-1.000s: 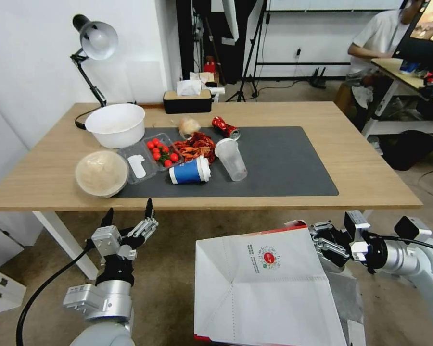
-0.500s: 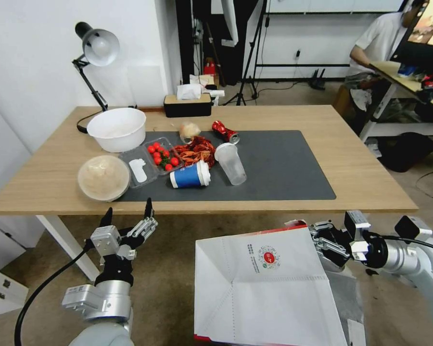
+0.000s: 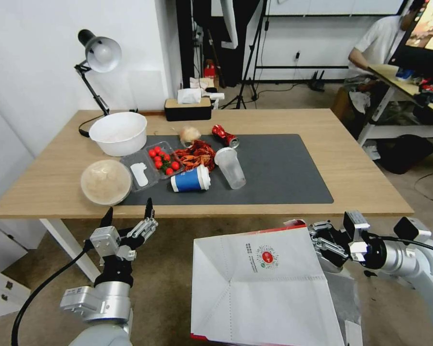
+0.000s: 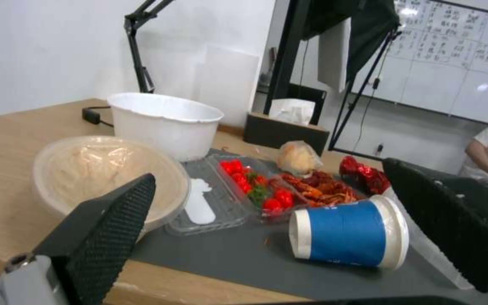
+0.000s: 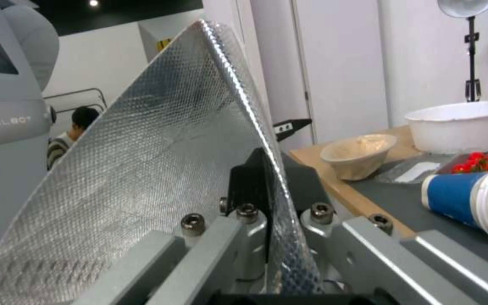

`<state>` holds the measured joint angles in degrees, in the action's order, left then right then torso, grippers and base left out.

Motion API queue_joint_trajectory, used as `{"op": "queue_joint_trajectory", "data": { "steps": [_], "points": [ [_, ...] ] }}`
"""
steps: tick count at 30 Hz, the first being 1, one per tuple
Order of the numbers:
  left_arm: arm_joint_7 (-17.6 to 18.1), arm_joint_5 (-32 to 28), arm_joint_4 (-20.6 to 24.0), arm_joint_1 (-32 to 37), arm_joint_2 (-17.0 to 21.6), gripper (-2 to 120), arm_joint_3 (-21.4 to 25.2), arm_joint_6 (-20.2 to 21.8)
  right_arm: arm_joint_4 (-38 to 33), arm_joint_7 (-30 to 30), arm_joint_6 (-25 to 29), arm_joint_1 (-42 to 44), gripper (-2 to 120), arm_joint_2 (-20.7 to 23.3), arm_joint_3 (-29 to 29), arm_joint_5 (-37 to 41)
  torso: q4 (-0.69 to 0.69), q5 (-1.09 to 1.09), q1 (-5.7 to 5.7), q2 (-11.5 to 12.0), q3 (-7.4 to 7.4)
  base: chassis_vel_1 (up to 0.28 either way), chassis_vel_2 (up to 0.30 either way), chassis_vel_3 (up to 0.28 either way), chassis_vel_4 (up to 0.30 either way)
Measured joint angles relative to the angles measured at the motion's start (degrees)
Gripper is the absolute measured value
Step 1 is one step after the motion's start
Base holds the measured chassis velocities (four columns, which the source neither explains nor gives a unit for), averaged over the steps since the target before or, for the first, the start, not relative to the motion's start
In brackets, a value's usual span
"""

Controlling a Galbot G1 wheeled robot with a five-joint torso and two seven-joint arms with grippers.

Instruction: Pick up the food delivery bag from the floor and place it on the table.

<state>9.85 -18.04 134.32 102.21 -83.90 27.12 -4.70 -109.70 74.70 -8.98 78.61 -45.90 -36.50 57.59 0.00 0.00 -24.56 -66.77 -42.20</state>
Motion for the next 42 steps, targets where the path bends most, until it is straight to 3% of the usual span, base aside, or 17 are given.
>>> {"op": "queue_joint_trajectory", "data": {
  "steps": [11, 17, 23, 25, 26, 28, 29, 30, 33, 39, 42],
  "points": [
    [0.27, -0.26, -0.02, 0.26, 0.33, 100, 0.02, -0.78, -3.73, -6.31, 0.62, 1.19, 0, 0.90, -3.23, 7.03, 0.00, 0.00, 0.11, 0.25, 0.16, 0.000, 0.000, 0.000, 0.000],
    [0.52, -0.26, 0.03, 0.43, 0.33, 100, 0.00, -1.32, -6.47, -12.48, 1.14, 1.16, 0, 2.25, -7.00, 14.43, 0.00, 0.00, 0.17, 0.39, 0.23, 0.000, 0.000, 0.000, 0.000],
    [0.85, -0.12, -0.26, 0.43, 0.30, 100, -0.16, -1.66, -8.75, -23.02, 3.19, 0.56, 0, 4.27, -12.99, 22.00, 0.00, 0.00, 0.22, 0.50, 0.29, 0.000, 0.000, 0.000, 0.000],
    [0.80, -0.11, -0.28, 0.46, 0.40, 100, -0.15, -1.66, -10.68, -35.29, 4.87, 0.09, 0, 5.66, -16.10, 24.06, -0.02, 0.00, 0.24, 0.56, 0.32, 0.000, 0.000, 0.000, 0.000],
    [0.80, -0.11, -0.28, 0.46, 0.40, 100, -0.15, -1.66, -10.68, -35.29, 4.87, 0.09, 0, 5.66, -16.10, 24.06, -0.02, 0.00, 0.24, 0.56, 0.32, 0.000, 0.000, 0.000, 0.000],
    [0.67, -0.11, -0.35, 0.50, 0.43, 100, -0.16, -1.64, -11.67, -47.79, 6.38, -1.56, 0, 6.86, -16.35, 24.92, -0.01, 0.00, 0.27, 0.59, 0.34, 0.000, 0.000, 0.000, 0.000],
    [0.65, -0.09, -0.41, 0.51, 0.43, 100, -0.21, -1.63, -11.92, -53.54, 6.87, -2.78, 0, 7.33, -15.82, 25.12, 0.00, 0.00, 0.27, 0.61, 0.35, 0.000, 0.000, 0.000, 0.000],
    [0.65, -0.09, -0.41, 0.51, 0.43, 100, -0.21, -1.63, -11.92, -53.54, 6.87, -2.78, 0, 7.33, -15.82, 25.12, 0.00, 0.00, 0.27, 0.61, 0.35, 0.000, 0.000, 0.000, 0.000],
    [0.63, 0.03, -0.66, 0.47, 0.40, 100, -0.29, -1.62, -11.81, -69.01, 8.00, -7.76, 0, 8.07, -12.08, 25.59, 0.02, 0.00, 0.28, 0.65, 0.36, 0.000, 0.000, 0.000, 0.000],
    [0.72, 0.05, -1.00, 0.41, 0.73, 100, 0.00, -1.66, -9.58, -78.45, 7.47, -11.96, 0, 8.12, -8.41, 26.55, 0.01, 0.00, 0.30, 0.68, 0.39, 0.000, 0.000, 0.000, 0.000],
    [0.76, 0.06, -1.56, 0.33, 0.83, 100, 0.08, -1.72, -7.61, -84.44, 4.22, -13.91, 0, 8.00, -6.95, 29.13, 0.01, 0.00, 0.32, 0.71, 0.41, 0.000, 0.000, 0.000, 0.000]
  ]
}}
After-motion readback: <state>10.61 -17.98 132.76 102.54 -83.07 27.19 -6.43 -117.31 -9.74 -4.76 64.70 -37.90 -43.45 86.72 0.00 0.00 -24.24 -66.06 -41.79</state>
